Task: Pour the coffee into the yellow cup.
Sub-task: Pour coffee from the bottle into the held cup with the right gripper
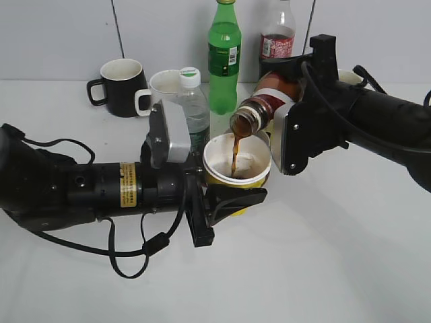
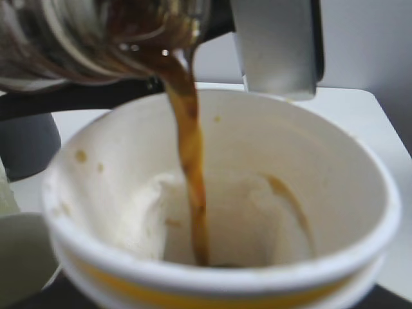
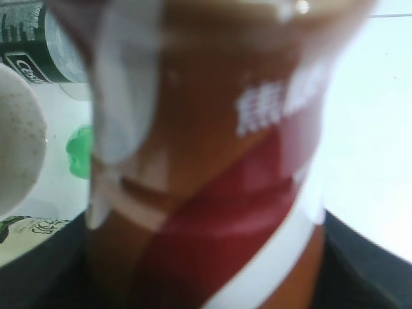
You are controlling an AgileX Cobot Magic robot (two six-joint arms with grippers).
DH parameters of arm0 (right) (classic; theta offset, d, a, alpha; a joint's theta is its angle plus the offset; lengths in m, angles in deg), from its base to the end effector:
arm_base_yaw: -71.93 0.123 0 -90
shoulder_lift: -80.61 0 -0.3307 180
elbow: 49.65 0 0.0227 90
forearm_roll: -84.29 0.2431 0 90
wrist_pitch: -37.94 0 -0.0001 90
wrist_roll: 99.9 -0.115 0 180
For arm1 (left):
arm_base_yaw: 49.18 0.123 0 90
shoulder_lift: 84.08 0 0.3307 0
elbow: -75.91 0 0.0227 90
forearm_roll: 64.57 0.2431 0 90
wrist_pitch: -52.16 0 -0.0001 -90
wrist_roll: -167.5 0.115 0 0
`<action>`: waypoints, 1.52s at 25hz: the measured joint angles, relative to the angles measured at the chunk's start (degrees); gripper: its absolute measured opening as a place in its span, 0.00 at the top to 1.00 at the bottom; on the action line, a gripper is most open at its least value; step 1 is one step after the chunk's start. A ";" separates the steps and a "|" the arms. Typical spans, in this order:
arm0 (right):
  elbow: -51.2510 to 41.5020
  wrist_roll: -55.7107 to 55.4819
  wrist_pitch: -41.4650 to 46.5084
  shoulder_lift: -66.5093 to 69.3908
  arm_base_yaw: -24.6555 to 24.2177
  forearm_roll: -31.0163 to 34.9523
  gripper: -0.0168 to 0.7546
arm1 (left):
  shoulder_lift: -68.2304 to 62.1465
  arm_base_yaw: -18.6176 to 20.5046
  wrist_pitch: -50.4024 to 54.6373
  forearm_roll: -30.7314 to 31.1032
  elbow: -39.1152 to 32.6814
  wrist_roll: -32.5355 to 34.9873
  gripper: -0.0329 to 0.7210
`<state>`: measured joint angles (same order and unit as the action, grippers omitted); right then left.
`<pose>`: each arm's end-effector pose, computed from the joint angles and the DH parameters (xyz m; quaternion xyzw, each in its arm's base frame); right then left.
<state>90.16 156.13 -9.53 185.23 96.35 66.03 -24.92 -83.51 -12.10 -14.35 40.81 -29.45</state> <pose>0.3102 0.1700 0.2402 -0.6708 0.3531 -0.2686 0.5944 0.2609 -0.2745 0.1755 0.4921 0.5819 -0.4044 0.5056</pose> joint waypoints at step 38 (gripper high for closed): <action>0.04 -56.62 -0.84 0.00 0.01 14.51 0.33 | 3.36 5.97 -1.43 -5.16 -1.63 0.00 0.46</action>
<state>90.21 99.51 -10.36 185.23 96.36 80.54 -21.56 -77.53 -13.53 -19.51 39.19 -29.45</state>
